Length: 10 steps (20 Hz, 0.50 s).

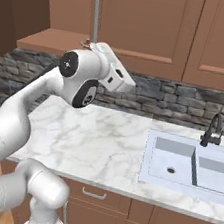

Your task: Pick the mushroom, onion from the counter and place them in the cabinet. Then close the cabinet.

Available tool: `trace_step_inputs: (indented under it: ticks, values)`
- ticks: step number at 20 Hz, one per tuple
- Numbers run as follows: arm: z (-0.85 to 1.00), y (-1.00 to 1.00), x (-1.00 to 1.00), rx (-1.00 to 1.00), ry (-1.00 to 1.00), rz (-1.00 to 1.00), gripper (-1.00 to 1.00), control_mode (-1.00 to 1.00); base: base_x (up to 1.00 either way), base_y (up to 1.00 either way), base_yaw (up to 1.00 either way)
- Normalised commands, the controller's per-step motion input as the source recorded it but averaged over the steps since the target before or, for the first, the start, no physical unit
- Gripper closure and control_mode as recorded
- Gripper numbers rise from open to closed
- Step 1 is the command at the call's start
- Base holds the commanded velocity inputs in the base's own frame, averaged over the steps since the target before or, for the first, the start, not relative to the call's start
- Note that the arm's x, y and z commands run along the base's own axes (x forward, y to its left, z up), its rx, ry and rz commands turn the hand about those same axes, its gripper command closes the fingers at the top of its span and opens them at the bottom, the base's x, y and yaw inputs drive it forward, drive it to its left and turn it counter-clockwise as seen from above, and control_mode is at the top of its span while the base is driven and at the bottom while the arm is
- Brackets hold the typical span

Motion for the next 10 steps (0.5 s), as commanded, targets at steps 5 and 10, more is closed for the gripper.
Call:
trace_step_inputs:
  ticks: [5,10]
  values:
    - [0.00,0.58,-1.00,-0.01,0.33,0.02,-1.00,-1.00,0.00,0.00,0.00]
    - [-0.06,0.39,-1.00,-0.02,0.05,0.06,-1.00,-1.00,0.00,0.00,0.00]
